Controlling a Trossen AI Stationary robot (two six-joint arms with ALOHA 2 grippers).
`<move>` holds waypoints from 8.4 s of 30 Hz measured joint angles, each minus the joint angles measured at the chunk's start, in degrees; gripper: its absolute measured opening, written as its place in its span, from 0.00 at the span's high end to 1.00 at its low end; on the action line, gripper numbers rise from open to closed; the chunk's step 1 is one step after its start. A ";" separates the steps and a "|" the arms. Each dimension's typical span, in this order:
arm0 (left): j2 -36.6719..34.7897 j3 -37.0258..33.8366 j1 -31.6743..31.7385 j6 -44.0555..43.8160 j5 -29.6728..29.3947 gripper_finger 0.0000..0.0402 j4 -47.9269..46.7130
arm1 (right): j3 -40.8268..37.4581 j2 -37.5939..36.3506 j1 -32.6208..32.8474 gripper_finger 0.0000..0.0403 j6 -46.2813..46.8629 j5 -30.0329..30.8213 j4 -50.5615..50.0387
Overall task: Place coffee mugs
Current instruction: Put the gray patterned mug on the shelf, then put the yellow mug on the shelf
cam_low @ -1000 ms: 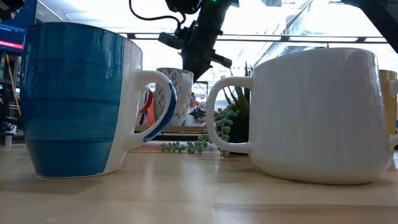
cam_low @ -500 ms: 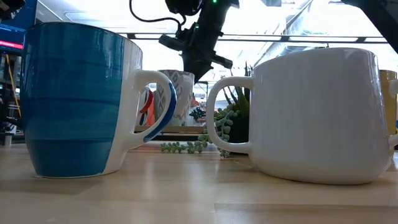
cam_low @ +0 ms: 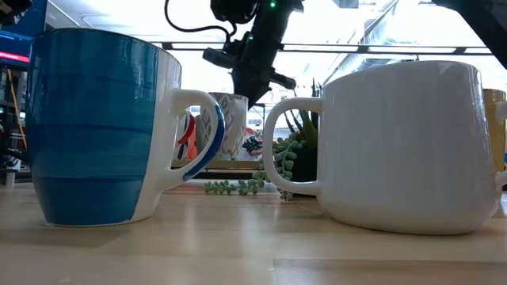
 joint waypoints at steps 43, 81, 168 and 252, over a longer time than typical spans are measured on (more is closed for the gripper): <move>0.01 -0.02 0.01 -1.01 0.00 0.63 0.00 | 8.73 -0.33 -0.65 0.73 -5.89 0.51 -2.03; 0.02 -0.02 0.00 -0.02 -1.46 0.63 0.05 | 18.75 6.85 4.94 0.85 1.97 -0.09 -26.82; 0.02 -0.02 0.04 -0.07 -1.49 0.63 0.15 | 21.00 -9.93 22.55 0.85 -7.82 16.59 -37.90; 9.77 0.00 10.43 -22.49 5.03 0.63 3.29 | -59.06 -45.03 26.56 0.58 23.50 -5.14 -13.20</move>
